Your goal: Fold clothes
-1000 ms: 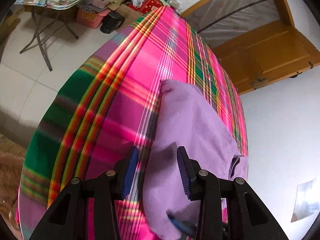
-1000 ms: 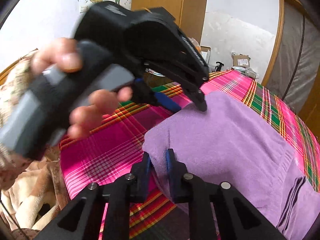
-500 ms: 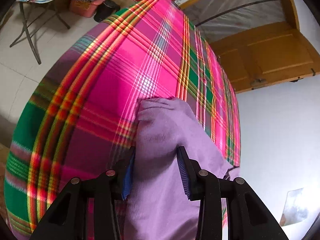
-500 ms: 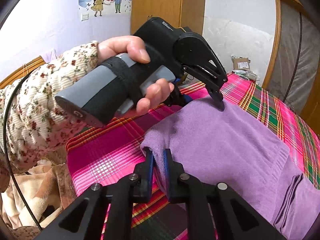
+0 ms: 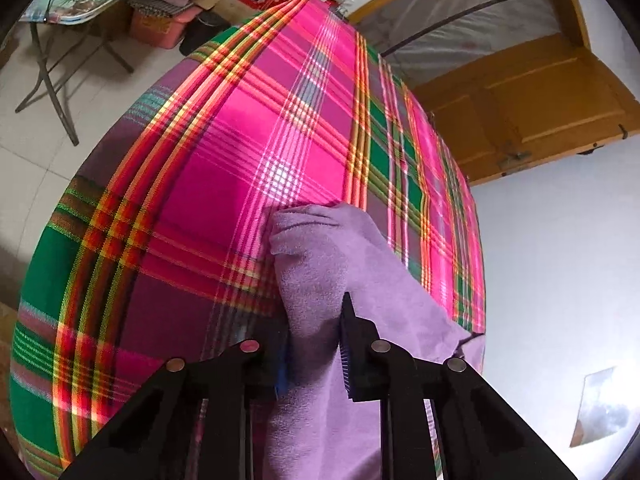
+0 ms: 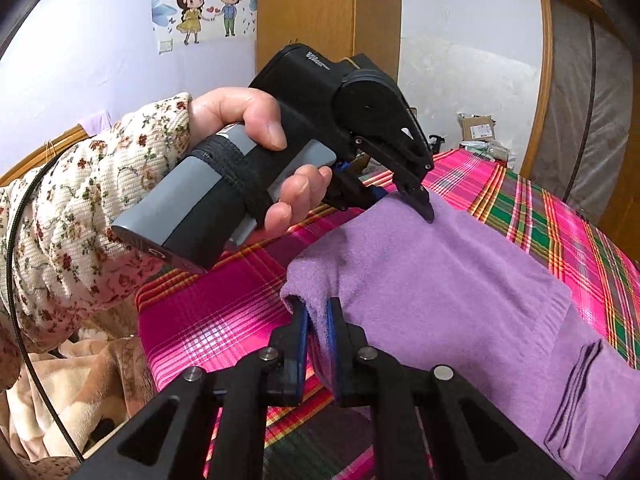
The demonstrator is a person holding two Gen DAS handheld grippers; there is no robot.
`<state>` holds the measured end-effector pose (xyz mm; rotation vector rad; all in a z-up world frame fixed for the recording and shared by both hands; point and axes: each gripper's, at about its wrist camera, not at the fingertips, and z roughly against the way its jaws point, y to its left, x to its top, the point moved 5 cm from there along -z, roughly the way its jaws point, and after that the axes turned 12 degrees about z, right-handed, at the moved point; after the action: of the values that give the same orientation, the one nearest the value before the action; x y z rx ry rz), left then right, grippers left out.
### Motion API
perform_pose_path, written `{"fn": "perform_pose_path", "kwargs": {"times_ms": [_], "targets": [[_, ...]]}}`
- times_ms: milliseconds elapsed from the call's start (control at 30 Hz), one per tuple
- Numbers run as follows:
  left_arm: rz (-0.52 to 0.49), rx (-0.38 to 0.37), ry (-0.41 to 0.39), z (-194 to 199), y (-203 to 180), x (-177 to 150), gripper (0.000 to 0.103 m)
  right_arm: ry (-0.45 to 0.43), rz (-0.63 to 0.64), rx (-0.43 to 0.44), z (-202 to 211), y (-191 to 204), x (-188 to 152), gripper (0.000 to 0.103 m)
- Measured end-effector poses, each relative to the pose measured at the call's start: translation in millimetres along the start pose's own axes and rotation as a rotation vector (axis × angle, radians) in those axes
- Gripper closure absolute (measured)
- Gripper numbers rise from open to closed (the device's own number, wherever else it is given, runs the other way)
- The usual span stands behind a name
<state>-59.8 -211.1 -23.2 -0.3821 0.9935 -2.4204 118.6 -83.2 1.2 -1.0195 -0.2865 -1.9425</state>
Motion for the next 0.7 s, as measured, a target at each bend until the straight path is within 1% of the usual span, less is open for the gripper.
{"fn": "perform_pose_path", "kwargs": {"times_ms": [267, 400, 433, 567, 700], "targets": [[-0.042, -0.018, -0.035, 21.1, -20.3, -11.4, 0.085, -0.080, -0.043, -0.023, 36.6, -10.3, 1.7, 0.095], [-0.063, -0.032, -0.052, 29.9, -34.0, -20.1, 0.085, -0.141, -0.086, -0.034, 64.2, -21.8, -1.9, 0.095], [-0.066, -0.040, -0.053, 25.2, -42.1, -19.8, 0.085, -0.152, -0.094, -0.040, 70.1, -23.9, -3.2, 0.095], [-0.097, -0.070, -0.065, 31.0, -64.0, -31.1, 0.085, -0.190, -0.120, -0.057, 96.5, -27.1, -11.7, 0.095], [-0.132, -0.103, -0.070, 35.0, -90.2, -43.4, 0.085, -0.231, -0.155, -0.074, 118.6, -39.7, -17.1, 0.095]]}}
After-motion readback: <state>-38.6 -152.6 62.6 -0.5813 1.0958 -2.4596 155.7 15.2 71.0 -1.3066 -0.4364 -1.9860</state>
